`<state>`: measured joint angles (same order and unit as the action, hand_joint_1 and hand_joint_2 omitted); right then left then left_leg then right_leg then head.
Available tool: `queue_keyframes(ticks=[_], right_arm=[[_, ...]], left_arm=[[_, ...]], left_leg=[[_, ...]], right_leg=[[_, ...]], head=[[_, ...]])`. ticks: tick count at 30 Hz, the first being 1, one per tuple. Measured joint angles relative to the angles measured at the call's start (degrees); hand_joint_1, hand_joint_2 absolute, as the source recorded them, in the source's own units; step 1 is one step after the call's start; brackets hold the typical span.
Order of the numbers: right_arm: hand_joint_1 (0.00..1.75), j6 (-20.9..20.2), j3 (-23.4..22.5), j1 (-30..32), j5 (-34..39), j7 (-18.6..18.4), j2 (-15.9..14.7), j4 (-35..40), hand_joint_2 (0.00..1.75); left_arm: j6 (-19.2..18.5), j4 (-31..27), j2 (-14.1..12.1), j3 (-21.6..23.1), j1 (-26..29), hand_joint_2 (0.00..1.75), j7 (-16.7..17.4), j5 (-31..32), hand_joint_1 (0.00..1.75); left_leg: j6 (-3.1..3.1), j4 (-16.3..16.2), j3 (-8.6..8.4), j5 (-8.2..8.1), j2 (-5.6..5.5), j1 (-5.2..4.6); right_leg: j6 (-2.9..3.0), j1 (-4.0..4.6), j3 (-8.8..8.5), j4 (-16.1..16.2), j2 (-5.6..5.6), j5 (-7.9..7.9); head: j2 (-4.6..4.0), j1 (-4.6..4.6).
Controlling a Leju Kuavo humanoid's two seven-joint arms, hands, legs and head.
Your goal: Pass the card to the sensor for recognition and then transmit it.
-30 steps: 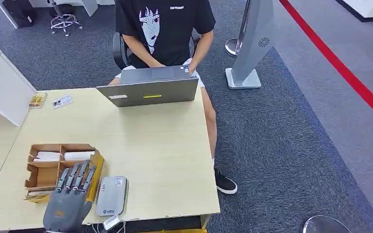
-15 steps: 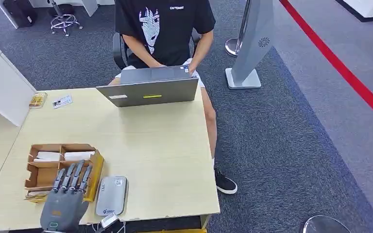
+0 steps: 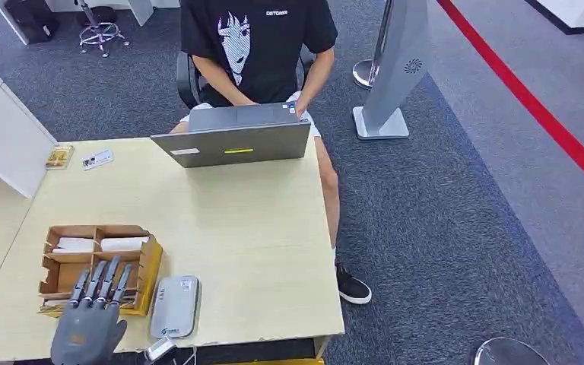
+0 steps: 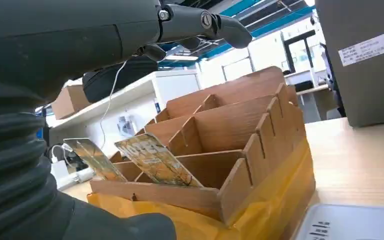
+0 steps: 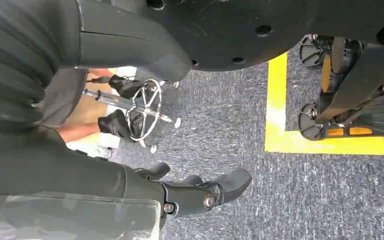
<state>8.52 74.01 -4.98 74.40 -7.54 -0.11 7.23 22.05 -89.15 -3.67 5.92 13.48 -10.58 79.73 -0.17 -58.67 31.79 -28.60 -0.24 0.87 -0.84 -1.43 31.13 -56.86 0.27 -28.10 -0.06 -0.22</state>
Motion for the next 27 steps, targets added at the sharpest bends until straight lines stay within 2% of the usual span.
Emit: queue_keyframes(ticks=[27], right_arm=[[0.00,0.04,0.85,0.00,0.63,-0.18,0.00,0.00,1.75]], left_arm=[[-0.59,0.00,1.49,-1.66,0.18,1.75,-0.57,1.64,0.00]], left_leg=[[0.00,0.00,0.00,0.00,0.00,0.00]], right_leg=[[0.00,0.00,0.00,0.00,0.00,0.00]], head=[[0.00,0.00]])
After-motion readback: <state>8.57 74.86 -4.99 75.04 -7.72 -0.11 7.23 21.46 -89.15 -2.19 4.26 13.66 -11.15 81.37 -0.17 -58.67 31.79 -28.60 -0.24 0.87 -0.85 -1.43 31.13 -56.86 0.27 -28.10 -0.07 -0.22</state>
